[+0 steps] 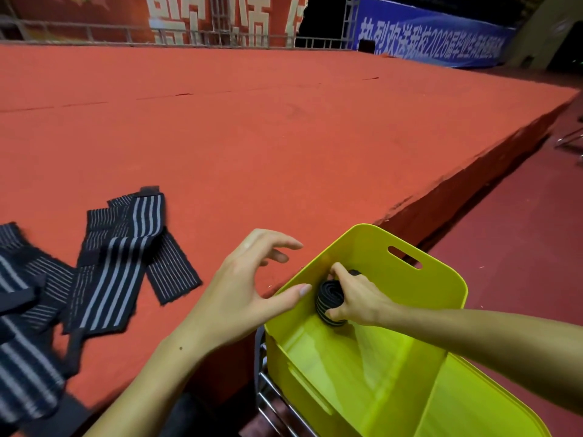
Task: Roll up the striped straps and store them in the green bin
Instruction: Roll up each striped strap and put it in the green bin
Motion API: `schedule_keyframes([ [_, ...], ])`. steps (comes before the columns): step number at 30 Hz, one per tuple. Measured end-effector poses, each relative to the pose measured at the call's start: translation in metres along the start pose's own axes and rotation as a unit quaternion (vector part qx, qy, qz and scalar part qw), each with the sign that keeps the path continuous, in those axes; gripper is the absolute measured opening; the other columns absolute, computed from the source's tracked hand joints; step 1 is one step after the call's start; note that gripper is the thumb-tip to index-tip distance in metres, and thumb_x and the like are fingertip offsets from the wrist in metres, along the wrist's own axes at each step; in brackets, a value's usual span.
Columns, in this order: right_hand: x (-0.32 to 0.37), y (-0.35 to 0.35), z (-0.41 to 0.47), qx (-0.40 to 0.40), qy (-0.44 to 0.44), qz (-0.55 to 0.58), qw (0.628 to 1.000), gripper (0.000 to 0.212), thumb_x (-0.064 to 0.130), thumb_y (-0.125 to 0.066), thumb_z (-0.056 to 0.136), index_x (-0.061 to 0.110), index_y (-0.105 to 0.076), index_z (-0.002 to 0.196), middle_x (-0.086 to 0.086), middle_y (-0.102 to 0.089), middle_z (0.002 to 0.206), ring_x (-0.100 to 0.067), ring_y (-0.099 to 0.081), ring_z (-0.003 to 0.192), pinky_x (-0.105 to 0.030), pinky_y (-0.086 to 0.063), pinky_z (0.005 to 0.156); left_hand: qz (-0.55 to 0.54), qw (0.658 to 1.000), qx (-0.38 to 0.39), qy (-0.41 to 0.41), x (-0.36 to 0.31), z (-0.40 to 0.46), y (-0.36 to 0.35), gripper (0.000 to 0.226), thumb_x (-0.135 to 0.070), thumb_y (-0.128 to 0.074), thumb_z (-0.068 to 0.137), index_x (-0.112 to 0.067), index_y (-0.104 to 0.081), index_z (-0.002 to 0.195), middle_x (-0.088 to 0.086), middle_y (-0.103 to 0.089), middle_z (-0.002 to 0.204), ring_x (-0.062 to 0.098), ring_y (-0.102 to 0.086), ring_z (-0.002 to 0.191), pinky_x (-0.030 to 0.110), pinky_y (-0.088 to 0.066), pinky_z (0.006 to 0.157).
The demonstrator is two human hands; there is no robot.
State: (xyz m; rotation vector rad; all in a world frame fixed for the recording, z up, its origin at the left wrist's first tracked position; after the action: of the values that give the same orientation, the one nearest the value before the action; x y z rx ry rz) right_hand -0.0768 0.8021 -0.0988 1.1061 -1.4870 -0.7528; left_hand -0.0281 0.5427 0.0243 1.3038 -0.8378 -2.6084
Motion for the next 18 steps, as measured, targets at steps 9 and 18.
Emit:
schedule_keyframes([
  [9,-0.005,-0.01,0.007,0.023,-0.034,-0.007,0.999,0.075,0.044,-0.086,0.089,0.022,-0.032,0.136,-0.013,-0.062,0.13,-0.035,-0.067,0.115,-0.05,-0.059,0.093,-0.008,1.0,0.004,0.014,0.009,-0.011,-0.002,0.047,-0.037,-0.084,0.09,-0.033,-0.064,0.133,-0.012,-0.062,0.132,0.018,-0.068,0.12,0.046,-0.055,0.099],
  [18,0.0,0.002,-0.001,-0.001,-0.045,-0.142,0.989,0.077,0.044,-0.091,0.082,0.02,-0.035,0.129,-0.008,-0.053,0.125,-0.037,-0.066,0.113,-0.037,-0.046,0.075,-0.005,1.0,0.01,0.025,0.015,-0.021,-0.003,0.045,-0.039,-0.082,0.092,-0.034,-0.064,0.133,-0.014,-0.061,0.132,0.017,-0.067,0.12,0.046,-0.055,0.1],
])
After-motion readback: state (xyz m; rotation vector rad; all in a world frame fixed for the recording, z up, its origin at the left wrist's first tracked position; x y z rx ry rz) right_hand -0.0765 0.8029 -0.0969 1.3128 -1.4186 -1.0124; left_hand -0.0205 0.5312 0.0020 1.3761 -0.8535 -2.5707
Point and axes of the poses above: each hand's wrist, its own z-axis towards the middle knuckle, its own y-axis out of the back of the hand, x = y × z, the point moved 4 cm from there along z, towards the middle knuckle
